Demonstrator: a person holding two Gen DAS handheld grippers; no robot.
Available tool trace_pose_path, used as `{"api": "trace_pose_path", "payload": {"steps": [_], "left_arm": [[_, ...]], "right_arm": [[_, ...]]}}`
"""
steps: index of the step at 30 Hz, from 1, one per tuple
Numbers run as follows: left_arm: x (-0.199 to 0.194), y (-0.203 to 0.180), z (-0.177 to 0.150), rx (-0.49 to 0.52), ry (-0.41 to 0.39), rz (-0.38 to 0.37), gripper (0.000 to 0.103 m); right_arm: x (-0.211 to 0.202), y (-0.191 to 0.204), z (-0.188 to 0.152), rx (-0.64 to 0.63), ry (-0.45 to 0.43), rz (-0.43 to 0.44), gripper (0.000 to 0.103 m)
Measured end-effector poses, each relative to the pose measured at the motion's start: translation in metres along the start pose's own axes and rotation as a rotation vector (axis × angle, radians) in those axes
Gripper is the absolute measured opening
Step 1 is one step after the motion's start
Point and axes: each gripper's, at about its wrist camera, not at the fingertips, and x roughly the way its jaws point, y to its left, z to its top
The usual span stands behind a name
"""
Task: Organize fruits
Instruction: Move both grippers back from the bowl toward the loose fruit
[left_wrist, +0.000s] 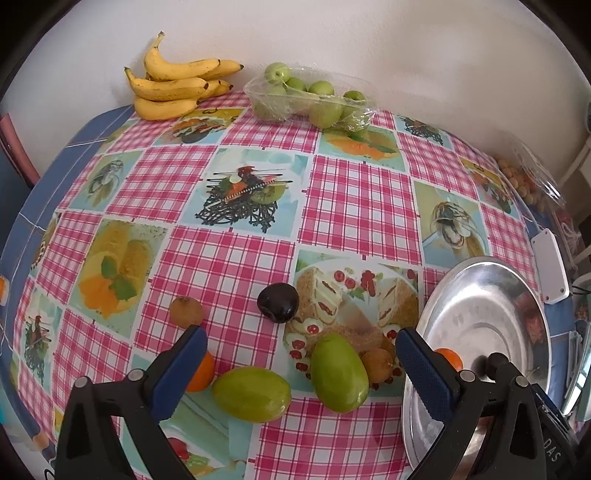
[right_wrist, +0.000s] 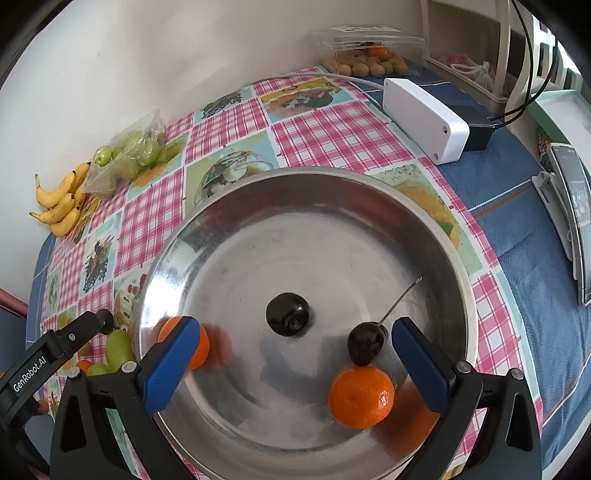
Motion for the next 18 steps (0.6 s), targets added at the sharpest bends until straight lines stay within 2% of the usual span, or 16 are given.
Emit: {"api": "trace_pose_path", "payload": {"steps": [9,18], "left_arm": [[-0.003,0.008,0.001,0.016,0.01,0.015,0.103],[-0.021,0.032,0.009,0.036,-0.037,0.066,0.103]], "right_arm": [[-0.008,0.006,-0.005,-0.024,-0.002,-0.018,0.103],[-0.022,0.024,-0.012,-0.027,-0.012,-0.012,0.103]]}}
